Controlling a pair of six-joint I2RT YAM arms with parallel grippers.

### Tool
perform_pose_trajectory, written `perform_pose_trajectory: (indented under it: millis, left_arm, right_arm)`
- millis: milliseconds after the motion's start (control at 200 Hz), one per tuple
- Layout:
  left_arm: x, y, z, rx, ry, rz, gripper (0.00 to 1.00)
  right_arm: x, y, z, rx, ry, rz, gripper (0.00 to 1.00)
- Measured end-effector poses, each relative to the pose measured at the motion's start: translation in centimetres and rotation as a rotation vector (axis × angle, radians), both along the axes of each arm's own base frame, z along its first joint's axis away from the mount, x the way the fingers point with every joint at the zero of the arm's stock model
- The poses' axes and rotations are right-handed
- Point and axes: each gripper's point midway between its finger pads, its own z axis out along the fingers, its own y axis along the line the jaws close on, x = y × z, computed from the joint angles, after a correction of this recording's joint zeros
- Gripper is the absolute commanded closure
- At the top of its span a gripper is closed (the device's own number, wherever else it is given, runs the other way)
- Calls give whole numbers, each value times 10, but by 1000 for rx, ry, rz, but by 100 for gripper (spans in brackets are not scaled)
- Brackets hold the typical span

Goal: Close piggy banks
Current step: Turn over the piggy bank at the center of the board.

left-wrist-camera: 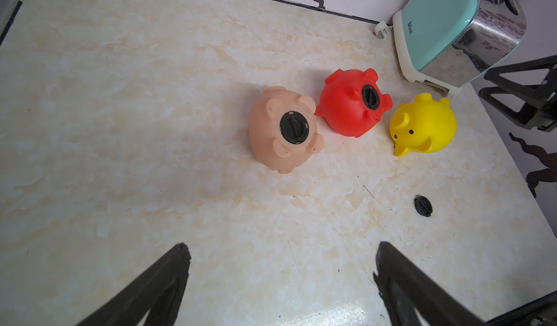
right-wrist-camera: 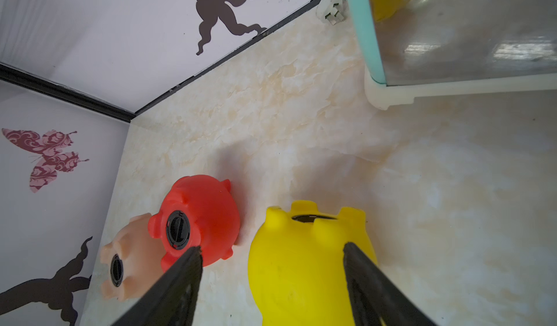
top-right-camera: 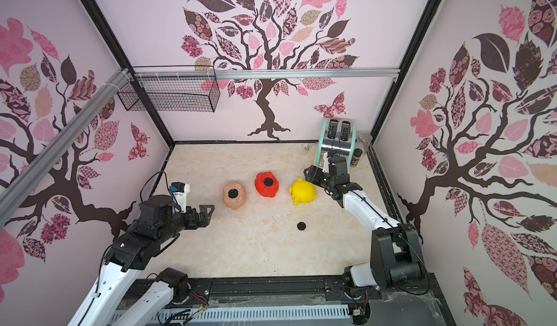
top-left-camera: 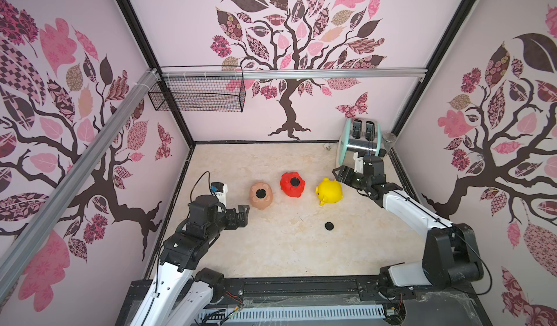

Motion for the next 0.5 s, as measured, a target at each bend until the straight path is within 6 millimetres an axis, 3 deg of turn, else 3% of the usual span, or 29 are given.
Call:
perform_pose_trajectory:
  millis: [130, 300, 500]
  left_arm:
    - [0, 0, 0, -1, -2, -1, 2]
    - [0, -1, 0, -3, -1, -3, 2]
    - [-1, -1, 1, -4, -5, -4, 2]
  right_arm:
    - [15, -1, -15, -34, 53, -6, 21]
    - [20, -1, -35, -76, 118, -5, 19]
    - [30, 10, -38, -161, 127, 12, 16]
